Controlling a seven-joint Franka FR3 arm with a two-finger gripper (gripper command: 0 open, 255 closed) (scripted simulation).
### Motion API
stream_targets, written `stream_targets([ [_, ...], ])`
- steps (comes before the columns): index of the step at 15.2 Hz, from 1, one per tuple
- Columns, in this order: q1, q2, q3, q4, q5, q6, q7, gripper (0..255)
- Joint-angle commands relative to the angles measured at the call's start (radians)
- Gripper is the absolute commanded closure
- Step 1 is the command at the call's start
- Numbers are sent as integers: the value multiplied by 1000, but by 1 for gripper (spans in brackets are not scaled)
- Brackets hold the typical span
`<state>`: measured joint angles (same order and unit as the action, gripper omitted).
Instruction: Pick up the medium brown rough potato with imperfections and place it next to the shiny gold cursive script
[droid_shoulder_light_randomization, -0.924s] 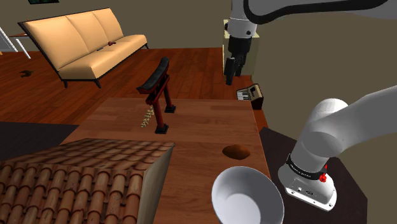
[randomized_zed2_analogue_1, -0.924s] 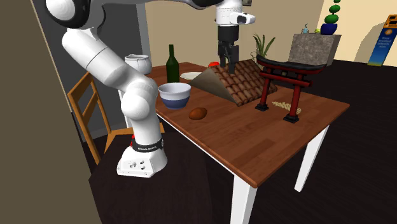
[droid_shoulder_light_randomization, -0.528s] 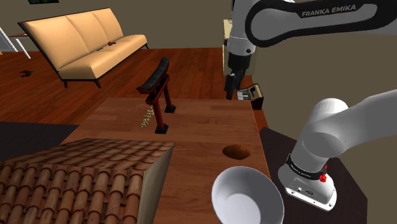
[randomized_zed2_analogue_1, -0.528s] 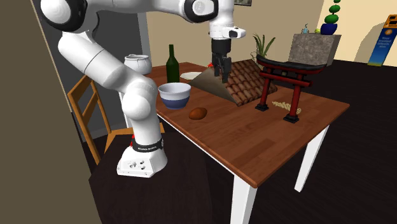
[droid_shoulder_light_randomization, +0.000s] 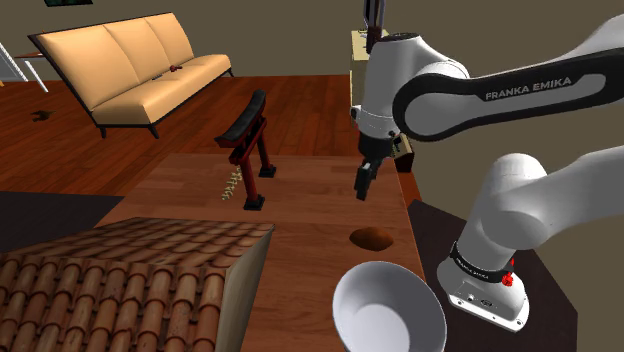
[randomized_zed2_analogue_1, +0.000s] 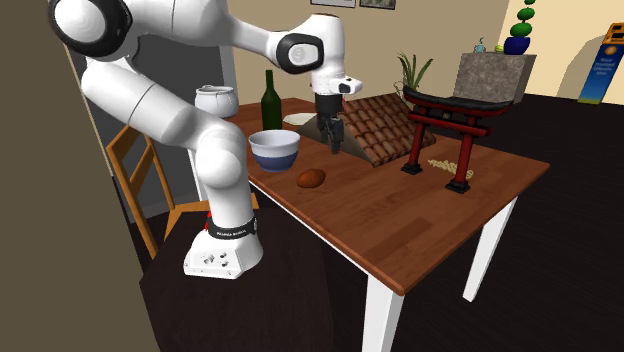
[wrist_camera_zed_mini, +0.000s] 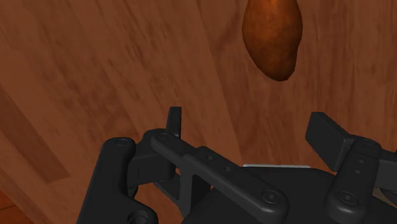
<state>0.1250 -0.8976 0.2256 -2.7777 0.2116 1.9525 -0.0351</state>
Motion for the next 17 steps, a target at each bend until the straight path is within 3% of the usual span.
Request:
stream_targets([
  [1, 32, -16, 36, -62, 29, 50, 19, 0],
  [7, 141, 3, 152, -205, 128, 216, 80, 0],
  [14, 148, 105, 185, -255, 163, 367, 75, 0],
  [17, 149, 115, 187, -259, 166, 380, 75, 0],
])
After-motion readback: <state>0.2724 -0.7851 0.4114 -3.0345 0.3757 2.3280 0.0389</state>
